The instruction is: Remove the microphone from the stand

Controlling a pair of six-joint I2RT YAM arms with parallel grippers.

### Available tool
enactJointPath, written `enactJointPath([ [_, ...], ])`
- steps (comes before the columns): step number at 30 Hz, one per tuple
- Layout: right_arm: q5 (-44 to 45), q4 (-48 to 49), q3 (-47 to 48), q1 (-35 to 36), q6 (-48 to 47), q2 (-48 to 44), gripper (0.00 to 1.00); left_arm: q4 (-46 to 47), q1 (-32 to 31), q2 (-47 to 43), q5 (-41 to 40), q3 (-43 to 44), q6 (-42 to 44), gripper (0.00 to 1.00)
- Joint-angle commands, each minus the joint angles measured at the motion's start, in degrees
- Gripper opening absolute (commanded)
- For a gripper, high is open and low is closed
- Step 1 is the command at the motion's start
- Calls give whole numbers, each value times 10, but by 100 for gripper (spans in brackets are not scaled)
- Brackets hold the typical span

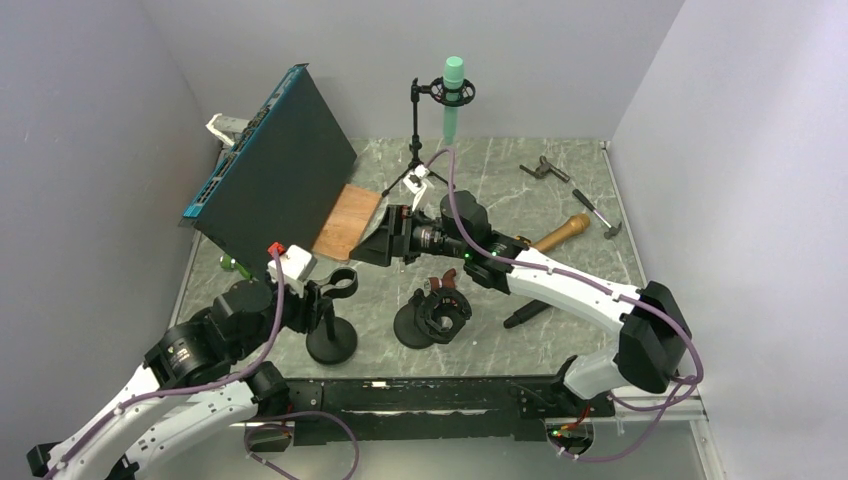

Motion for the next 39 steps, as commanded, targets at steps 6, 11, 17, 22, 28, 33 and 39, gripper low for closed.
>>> enactJointPath([
  [6, -51, 49, 17, 13, 9, 15, 100, 138, -1, -18, 21, -13, 64, 0],
  [11, -61, 51, 13, 13, 14, 21, 100, 155, -1, -6, 23, -34, 70, 0],
  [17, -67, 73, -9, 14, 30, 23, 100, 146, -1, -28, 26, -78, 38, 0],
  [22, -72, 97, -24, 15, 54, 43, 100, 136, -1, -45, 28, -84, 19, 0],
  [28, -66, 94, -22, 21, 67, 67, 94, 137, -1, -41, 30, -83, 16, 0],
  [33, -73, 111, -14, 34, 85, 91, 82, 141, -1, -30, 32, -83, 13, 2],
  [39, -60, 147, -30, 54, 105, 109, 51, 136, -1, -37, 21, -80, 9, 8],
])
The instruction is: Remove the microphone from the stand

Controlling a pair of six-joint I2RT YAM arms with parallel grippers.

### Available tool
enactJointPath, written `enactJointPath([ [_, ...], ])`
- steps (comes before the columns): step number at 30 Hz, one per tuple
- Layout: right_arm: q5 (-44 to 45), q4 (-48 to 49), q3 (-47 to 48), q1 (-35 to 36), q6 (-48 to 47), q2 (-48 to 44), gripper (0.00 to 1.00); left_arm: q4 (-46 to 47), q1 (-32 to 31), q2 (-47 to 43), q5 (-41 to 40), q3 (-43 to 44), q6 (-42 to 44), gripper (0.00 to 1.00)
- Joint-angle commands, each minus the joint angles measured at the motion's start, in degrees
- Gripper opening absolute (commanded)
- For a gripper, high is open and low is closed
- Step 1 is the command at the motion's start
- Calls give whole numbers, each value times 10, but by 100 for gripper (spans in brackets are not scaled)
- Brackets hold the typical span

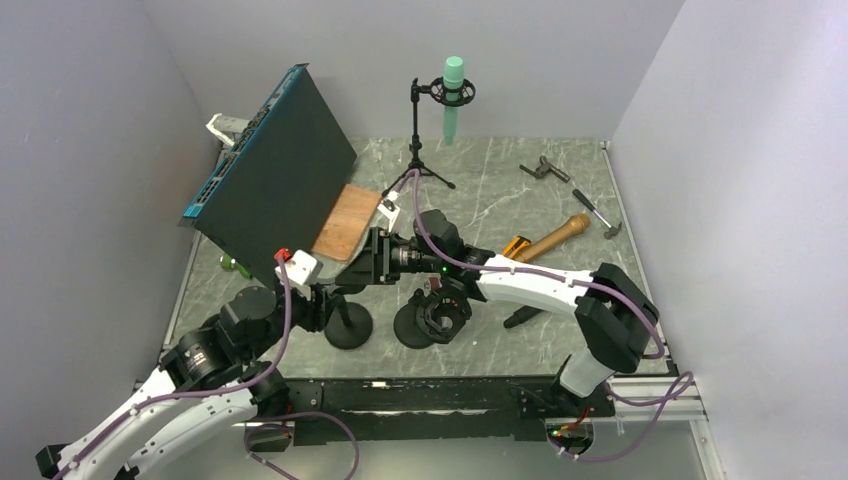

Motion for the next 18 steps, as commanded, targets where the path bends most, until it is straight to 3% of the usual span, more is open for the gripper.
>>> enactJointPath([
  [1, 6, 58, -10, 12, 21, 11, 41, 14, -2, -4, 7, 8, -23, 11],
  [5, 37, 46, -16, 10, 11, 19, 0, 1, -2, -11, 14, 18, -36, 32],
  [7, 43, 28, -7, 10, -4, 24, 0, -8, -2, -15, 17, 24, -44, 41],
  [12, 57, 14, -14, -2, -17, 24, 0, -11, -2, -45, 27, 28, -49, 51],
  [16, 47, 19, -27, -15, -19, 27, 0, -13, -2, -66, 33, 34, -64, 55],
  [18, 35, 25, -29, -22, -16, 32, 0, -16, -2, -66, 35, 38, -71, 51],
])
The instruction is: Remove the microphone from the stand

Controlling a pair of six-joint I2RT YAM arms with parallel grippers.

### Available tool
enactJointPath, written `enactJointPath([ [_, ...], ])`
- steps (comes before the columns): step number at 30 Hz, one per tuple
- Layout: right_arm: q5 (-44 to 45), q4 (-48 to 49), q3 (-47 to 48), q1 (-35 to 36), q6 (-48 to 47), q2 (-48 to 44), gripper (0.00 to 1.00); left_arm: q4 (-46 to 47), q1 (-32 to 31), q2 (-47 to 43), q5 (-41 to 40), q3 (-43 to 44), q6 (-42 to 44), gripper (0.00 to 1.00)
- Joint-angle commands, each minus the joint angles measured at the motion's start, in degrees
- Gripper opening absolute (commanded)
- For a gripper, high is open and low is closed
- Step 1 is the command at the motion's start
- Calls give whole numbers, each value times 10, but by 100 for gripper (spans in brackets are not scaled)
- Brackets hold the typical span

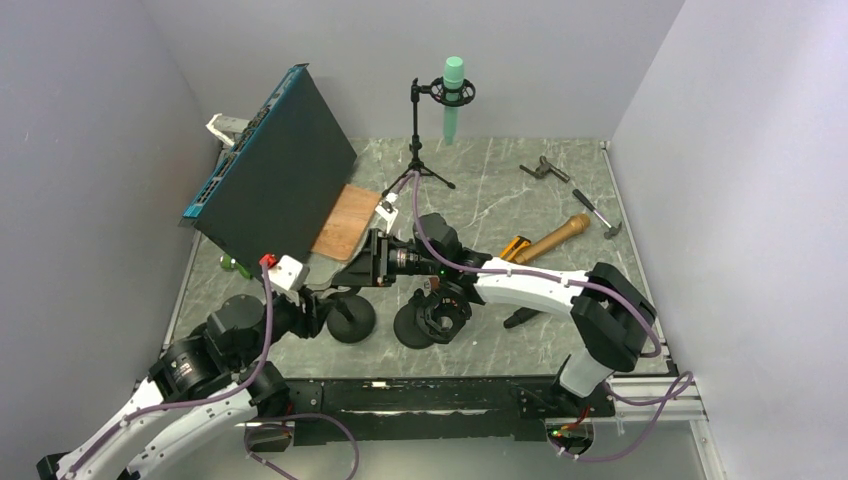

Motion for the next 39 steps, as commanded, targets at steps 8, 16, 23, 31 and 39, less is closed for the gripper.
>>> enactJointPath([
  [8, 19, -30, -7, -32, -63, 37, 0, -27, -2, 44, -28, 78, -60, 43],
  [16, 24, -54, 5, -46, -77, 35, 0, -13, -2, 49, -57, 86, -73, 51],
  [23, 12, -58, 15, -56, -79, 44, 0, -86, -2, 92, -84, 168, -101, 72],
  [31, -11, -58, 26, -57, -86, 52, 0, -101, -2, 106, -67, 199, -110, 79],
  [39, -24, -40, 16, -57, -89, 41, 8, -61, -2, 138, -14, 216, -88, 79],
])
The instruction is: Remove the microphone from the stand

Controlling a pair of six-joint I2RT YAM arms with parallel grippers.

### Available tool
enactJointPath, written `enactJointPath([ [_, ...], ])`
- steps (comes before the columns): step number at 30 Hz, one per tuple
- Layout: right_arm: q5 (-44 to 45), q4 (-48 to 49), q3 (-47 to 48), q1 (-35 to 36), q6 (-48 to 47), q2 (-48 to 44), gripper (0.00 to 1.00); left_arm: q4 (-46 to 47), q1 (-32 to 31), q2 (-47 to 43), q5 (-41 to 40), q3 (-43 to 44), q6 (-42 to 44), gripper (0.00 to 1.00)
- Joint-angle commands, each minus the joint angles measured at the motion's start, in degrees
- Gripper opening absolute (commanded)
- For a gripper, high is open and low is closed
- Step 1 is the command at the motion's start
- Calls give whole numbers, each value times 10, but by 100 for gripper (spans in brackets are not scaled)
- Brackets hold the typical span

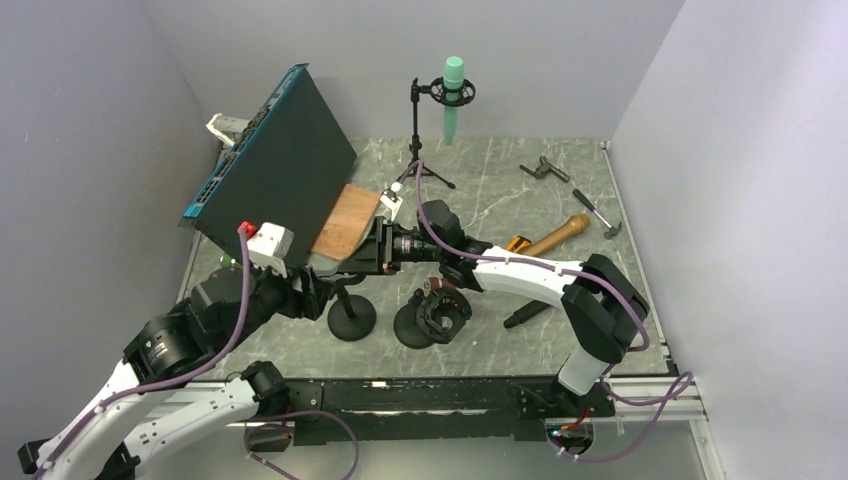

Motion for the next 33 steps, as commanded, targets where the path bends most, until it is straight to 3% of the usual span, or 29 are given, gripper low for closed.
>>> enactJointPath([
  [1, 27, -34, -8, -9, -91, 7, 15, 44, 0, 18, 36, 32, 23, 80],
  [7, 28, -54, 10, -9, -97, 0, 50, 92, 0, 37, 63, 61, 106, 82],
  [13, 39, -118, 46, -9, -124, -23, 87, 116, 0, 42, 93, 69, 160, 75],
  [15, 43, -142, 61, -10, -135, -32, 99, 125, 0, 39, 98, 66, 168, 67],
  [19, 47, -196, 100, -11, -160, -43, 100, 138, 0, 44, 102, 72, 172, 59],
  [26, 57, -294, 168, -38, -197, -89, 100, 143, 0, 93, 108, 124, 176, 76],
  [30, 106, -354, 201, -107, -224, -124, 100, 151, 0, 137, 105, 165, 196, 83],
  [33, 152, -341, 198, -190, -218, -152, 100, 163, 0, 189, 99, 210, 231, 85],
])
